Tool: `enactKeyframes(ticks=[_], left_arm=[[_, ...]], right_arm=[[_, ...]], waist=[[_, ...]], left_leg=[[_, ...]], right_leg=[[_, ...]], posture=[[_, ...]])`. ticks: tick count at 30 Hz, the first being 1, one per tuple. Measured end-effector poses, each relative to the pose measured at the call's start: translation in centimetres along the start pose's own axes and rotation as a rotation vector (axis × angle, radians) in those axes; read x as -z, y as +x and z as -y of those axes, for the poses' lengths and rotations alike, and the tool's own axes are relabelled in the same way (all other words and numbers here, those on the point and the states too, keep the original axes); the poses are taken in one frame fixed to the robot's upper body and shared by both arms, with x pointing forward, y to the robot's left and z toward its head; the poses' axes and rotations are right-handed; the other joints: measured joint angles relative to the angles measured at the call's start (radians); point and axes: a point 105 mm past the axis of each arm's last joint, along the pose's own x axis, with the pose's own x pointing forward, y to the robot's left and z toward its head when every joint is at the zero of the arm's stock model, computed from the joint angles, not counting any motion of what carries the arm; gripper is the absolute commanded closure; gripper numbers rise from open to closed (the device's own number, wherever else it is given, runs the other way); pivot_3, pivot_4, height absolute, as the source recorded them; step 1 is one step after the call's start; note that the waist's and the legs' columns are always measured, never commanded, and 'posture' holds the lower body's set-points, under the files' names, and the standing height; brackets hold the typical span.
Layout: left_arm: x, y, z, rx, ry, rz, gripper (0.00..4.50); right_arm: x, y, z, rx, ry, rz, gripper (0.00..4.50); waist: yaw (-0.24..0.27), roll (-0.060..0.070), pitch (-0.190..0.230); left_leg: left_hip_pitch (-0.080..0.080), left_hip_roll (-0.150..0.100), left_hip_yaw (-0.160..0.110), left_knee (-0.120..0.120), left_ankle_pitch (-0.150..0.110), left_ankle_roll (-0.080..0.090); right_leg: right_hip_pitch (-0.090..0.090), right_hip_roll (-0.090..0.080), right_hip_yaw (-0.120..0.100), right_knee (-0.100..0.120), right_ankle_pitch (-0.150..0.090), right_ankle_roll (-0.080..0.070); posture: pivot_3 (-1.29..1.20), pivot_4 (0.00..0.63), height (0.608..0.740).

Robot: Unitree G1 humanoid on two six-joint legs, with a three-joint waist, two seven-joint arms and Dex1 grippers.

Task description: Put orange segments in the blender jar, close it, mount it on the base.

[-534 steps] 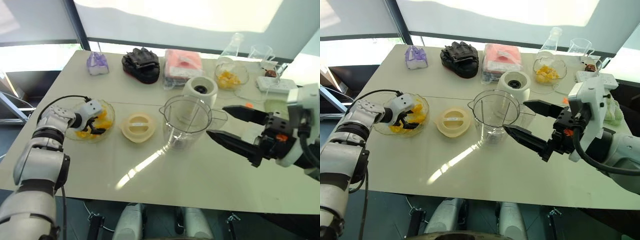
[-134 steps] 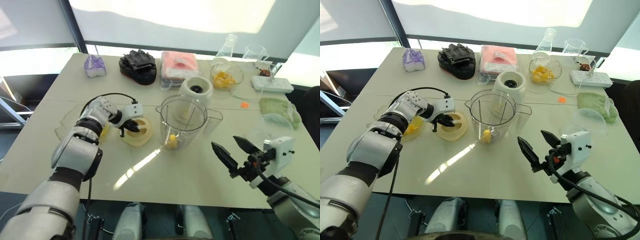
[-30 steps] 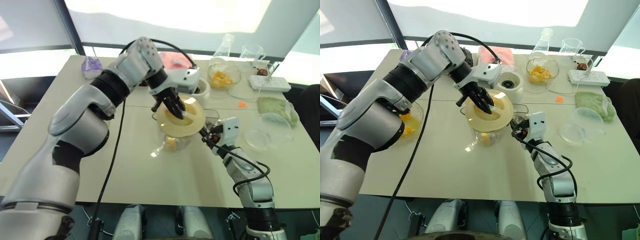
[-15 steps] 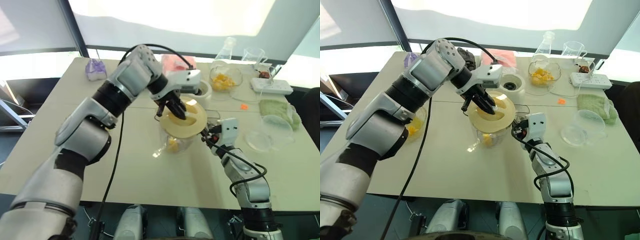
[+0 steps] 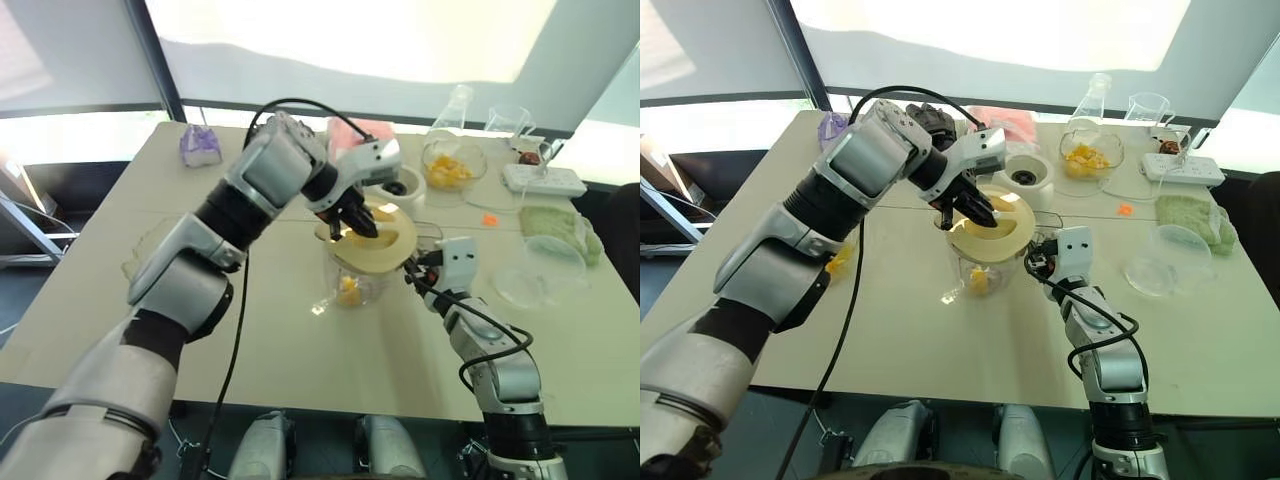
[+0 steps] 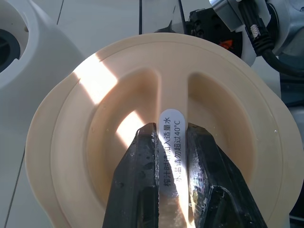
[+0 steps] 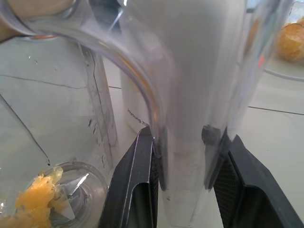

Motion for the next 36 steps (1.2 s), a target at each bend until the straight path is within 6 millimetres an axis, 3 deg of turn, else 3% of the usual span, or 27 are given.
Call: enactKeyframes(ticks=[28, 36], left_arm=[[-0.8, 0.9, -0.4, -0.051, -0.156, 0.042, 4.27], [0.8, -0.3, -0.3, -0.041, 0.108, 0.083, 4.27]], right_arm=[[-0.3, -0.1, 1.5, 0.071, -0.035, -0.031, 3.20], [-0.3, -0.8, 0.3, 0.020, -0.045, -0.023, 3.20]], waist=[[0.013, 0.003, -0.004], [-0.002, 0.004, -0.005]], left_leg=[[0.001, -0.016, -0.011, -0.001, -0.004, 0.006], [0.001, -0.015, -0.012, -0.002, -0.004, 0.006]], right_leg=[[0.003, -0.016, -0.006, -0.002, -0.007, 0.011], [0.002, -0.020, -0.005, -0.002, -0.006, 0.008]], posture=[[0.00, 0.150, 0.740], [0.00, 0.150, 0.740]])
